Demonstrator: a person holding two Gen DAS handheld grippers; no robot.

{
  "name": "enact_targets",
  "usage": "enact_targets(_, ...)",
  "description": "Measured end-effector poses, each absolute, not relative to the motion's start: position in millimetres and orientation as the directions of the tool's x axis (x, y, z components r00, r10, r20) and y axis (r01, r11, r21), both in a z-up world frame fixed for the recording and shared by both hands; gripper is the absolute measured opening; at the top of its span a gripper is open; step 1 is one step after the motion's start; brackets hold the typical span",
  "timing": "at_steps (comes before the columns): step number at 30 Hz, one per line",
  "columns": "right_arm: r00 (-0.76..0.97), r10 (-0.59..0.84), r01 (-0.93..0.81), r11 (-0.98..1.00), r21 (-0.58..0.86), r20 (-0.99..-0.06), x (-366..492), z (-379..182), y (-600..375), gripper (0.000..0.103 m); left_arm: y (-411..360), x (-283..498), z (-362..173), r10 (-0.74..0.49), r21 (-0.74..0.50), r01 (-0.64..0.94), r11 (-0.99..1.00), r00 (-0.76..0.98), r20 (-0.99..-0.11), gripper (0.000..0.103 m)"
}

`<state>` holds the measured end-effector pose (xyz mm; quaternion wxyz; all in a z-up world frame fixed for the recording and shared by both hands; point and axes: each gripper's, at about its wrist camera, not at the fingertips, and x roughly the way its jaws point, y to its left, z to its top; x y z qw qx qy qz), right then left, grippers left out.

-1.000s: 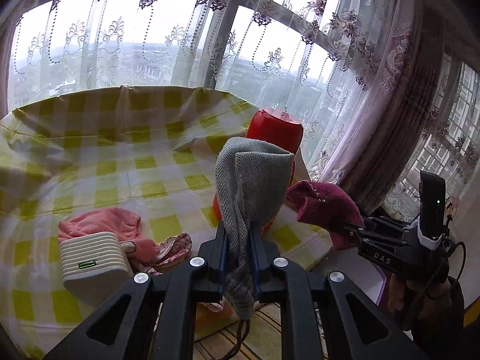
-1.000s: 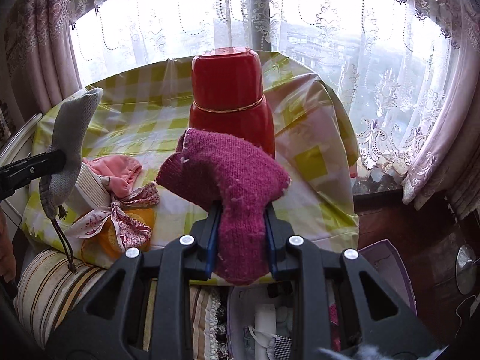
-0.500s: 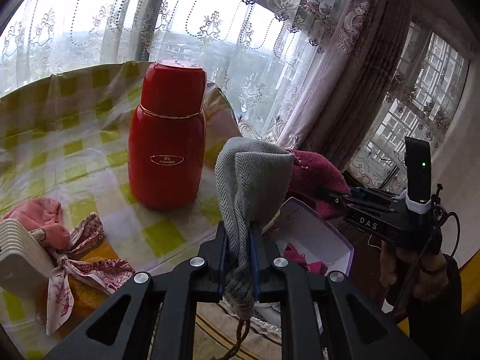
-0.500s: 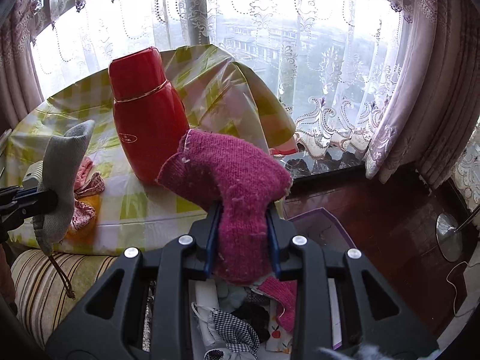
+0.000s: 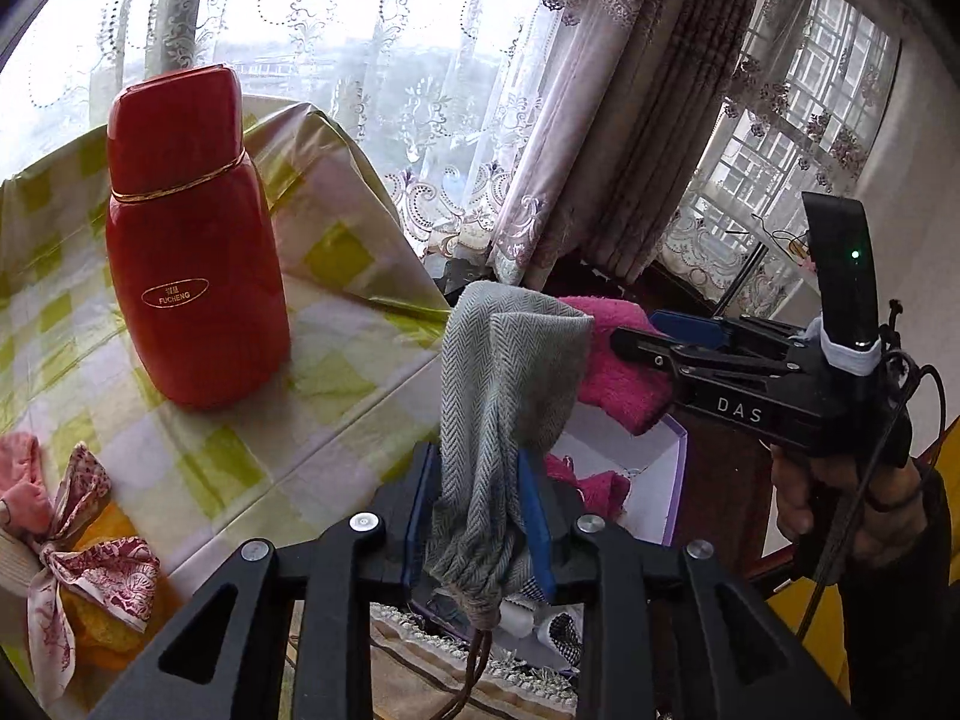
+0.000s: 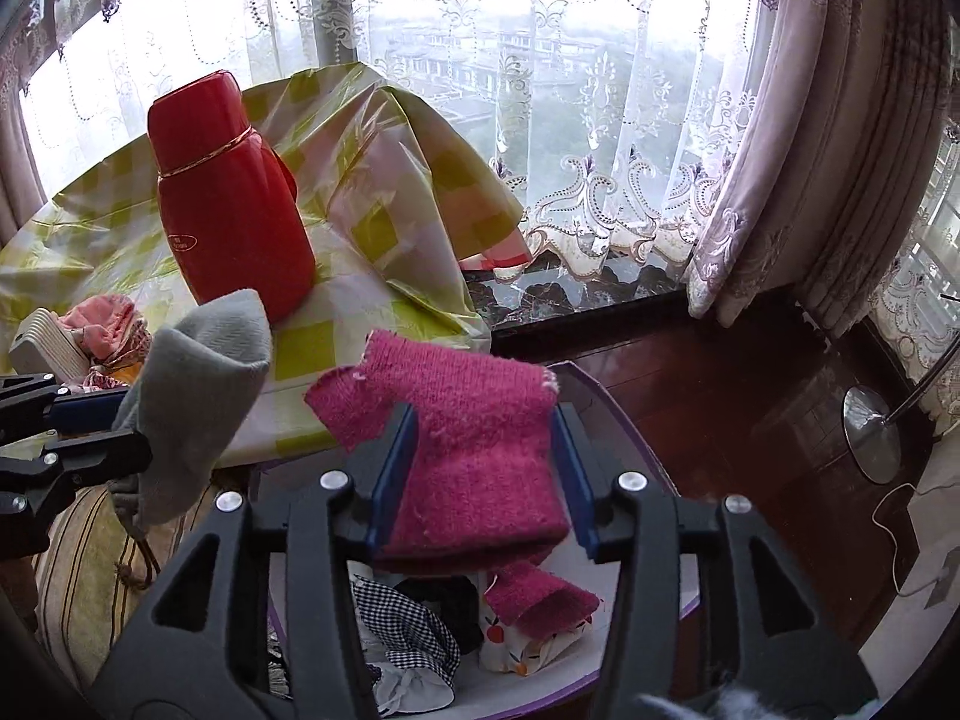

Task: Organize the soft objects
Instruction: 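Lift both open grippers out of the box and move back over the table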

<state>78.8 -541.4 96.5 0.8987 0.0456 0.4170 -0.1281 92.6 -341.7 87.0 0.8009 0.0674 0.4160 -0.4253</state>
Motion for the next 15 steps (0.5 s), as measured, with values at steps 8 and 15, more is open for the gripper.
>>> enact_targets(8,0.614,-0.174,0.256,0.967,-0.014,-0.77,78.6,91.8,-542.4,0.058,-335.6,98.0,84.7,-0.605,-0.24,0.709,0.663,0.319,-0.73,0.052)
enact_targets(15,0.621,-0.141,0.215,0.977,-0.006,-0.771,82.1,91.8,-527.7,0.062,-321.7,97.9,87.9,-0.609,-0.254,0.688,0.679,0.336,-0.719,0.052)
